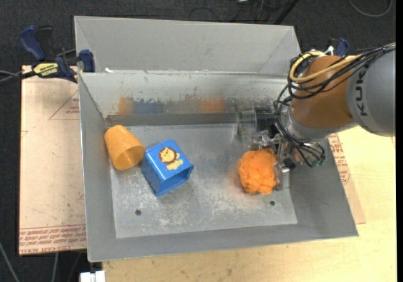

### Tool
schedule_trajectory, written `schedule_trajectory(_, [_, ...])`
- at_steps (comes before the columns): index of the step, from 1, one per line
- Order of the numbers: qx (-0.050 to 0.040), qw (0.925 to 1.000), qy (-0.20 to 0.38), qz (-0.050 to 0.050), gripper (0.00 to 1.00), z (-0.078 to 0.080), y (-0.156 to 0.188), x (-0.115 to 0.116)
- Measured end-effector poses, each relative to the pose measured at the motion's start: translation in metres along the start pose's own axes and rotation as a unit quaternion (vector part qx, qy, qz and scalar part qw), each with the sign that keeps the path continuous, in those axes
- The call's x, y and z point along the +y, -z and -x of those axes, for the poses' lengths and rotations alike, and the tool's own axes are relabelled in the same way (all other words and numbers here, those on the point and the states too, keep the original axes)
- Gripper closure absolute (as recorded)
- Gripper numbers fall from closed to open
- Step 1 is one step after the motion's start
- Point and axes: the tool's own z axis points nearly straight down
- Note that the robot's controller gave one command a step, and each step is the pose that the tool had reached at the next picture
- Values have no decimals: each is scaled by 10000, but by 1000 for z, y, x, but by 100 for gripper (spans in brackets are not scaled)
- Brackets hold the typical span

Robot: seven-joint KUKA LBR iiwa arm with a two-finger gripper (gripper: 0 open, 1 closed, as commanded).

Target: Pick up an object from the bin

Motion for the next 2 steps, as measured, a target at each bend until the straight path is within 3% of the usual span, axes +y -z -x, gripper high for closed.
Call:
schedule_trajectory(1, [5, 9949, 1005, 9, 100, -24, -17, 18])
schedule_trajectory(2, [5, 9949, 1007, 8, 100, -24, -17, 18])
